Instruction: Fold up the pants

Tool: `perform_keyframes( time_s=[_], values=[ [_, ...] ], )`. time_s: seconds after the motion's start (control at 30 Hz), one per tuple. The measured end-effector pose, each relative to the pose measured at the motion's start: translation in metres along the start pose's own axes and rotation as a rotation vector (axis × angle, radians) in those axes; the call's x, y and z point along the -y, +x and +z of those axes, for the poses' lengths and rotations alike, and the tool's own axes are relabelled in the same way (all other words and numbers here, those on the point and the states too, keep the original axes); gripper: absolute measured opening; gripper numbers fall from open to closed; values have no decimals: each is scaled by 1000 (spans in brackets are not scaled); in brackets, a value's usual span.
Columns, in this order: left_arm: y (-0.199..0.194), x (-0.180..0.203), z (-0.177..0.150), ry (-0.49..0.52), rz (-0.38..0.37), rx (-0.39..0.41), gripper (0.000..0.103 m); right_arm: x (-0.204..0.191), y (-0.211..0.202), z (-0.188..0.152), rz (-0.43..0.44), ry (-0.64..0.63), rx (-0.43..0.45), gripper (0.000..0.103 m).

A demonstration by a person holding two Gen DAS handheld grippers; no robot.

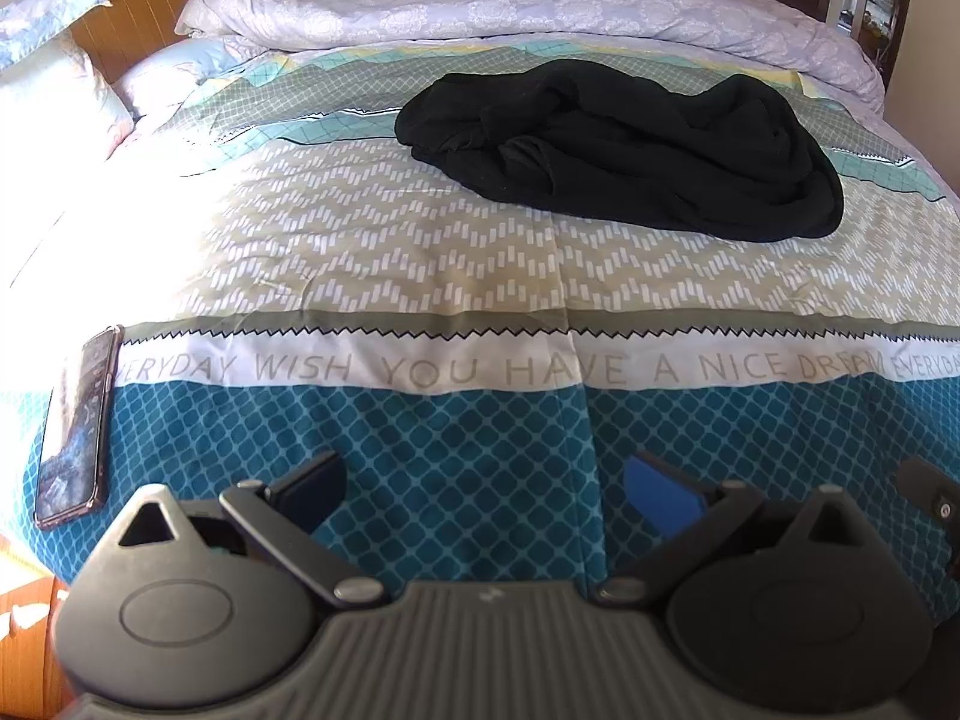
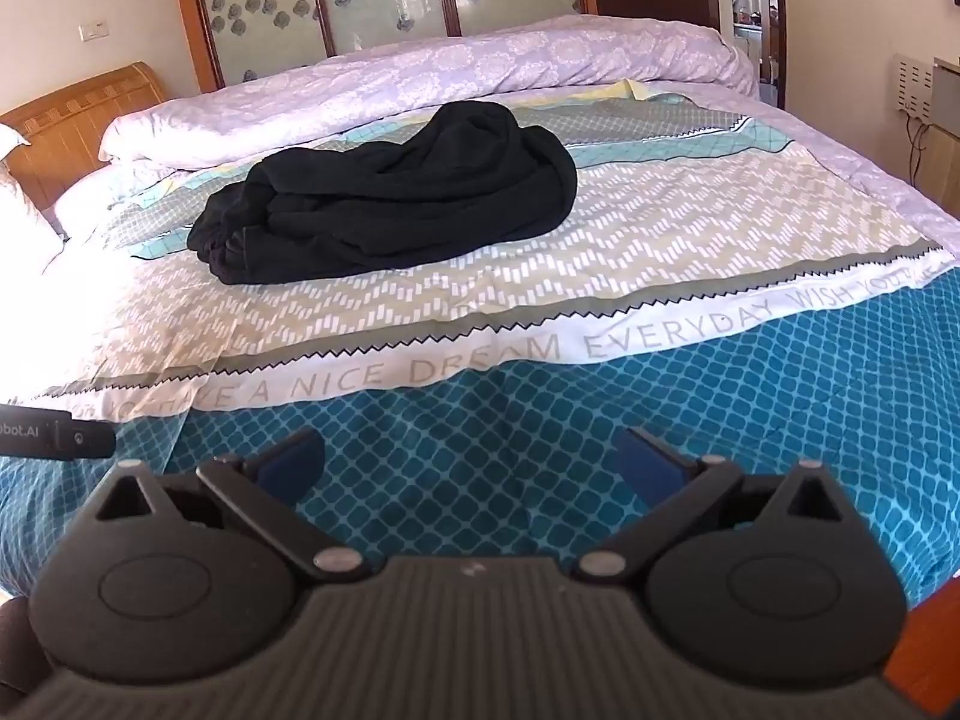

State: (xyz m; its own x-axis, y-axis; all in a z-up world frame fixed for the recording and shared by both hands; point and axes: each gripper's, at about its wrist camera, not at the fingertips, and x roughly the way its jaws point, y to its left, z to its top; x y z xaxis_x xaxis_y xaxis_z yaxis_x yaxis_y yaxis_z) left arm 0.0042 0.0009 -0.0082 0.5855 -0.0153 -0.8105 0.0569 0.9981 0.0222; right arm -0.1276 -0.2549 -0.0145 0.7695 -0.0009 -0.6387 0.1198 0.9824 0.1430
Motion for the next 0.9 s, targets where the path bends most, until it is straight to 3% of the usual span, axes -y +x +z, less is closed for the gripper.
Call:
perform_keyframes(
  time_s=[0.1,0.23,0.33,0.4,0.57,0.7,0.9],
  values=[
    [3,1,-1,19,14,6,102,2,1,-1,0,4,1,103],
    [7,2,-1,30,45,21,102,6,4,-1,-4,15,-3,95],
    [12,2,1,54,61,36,102,11,6,-1,-9,23,-1,80],
    [16,0,4,66,56,37,102,16,8,1,-13,30,-1,66],
    [25,-24,31,-13,-17,64,102,40,12,10,-30,88,15,49],
    [35,-56,69,-152,-111,107,98,65,15,18,-70,144,30,47],
    [80,-70,129,-196,-114,115,93,90,37,33,-45,217,9,47]
  ],
)
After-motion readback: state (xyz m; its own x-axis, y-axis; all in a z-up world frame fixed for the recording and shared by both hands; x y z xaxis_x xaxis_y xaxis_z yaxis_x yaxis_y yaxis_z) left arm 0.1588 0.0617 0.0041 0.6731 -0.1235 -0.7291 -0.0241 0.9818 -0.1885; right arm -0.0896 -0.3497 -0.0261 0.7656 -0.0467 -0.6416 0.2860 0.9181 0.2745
